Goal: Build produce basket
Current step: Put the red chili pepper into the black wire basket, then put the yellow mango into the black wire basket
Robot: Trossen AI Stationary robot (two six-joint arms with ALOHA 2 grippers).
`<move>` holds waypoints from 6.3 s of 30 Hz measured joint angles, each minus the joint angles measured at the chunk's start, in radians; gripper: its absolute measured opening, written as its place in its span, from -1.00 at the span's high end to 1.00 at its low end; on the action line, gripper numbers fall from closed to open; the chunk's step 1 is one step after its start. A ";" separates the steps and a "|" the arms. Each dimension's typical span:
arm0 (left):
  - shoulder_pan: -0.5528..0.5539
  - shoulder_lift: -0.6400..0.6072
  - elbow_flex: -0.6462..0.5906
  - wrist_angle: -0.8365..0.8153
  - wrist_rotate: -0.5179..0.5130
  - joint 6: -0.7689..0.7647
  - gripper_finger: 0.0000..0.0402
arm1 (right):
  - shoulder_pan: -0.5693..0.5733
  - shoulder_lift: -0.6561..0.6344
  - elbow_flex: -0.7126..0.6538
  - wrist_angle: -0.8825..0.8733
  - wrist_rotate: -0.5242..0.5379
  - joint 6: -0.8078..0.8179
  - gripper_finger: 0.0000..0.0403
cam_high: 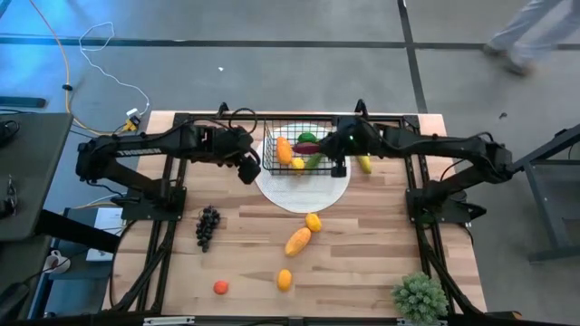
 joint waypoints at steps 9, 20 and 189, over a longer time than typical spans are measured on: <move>0.033 0.000 0.000 -0.001 0.003 0.000 -0.07 | -0.112 0.127 0.000 -0.062 -0.076 -0.245 0.66; 0.033 0.000 0.000 -0.002 0.004 0.000 -0.08 | -0.111 0.217 0.000 -0.066 -0.063 -0.224 0.53; -0.149 0.265 0.000 0.587 -0.162 0.012 0.01 | 0.332 -0.022 0.207 -0.514 0.672 1.295 0.01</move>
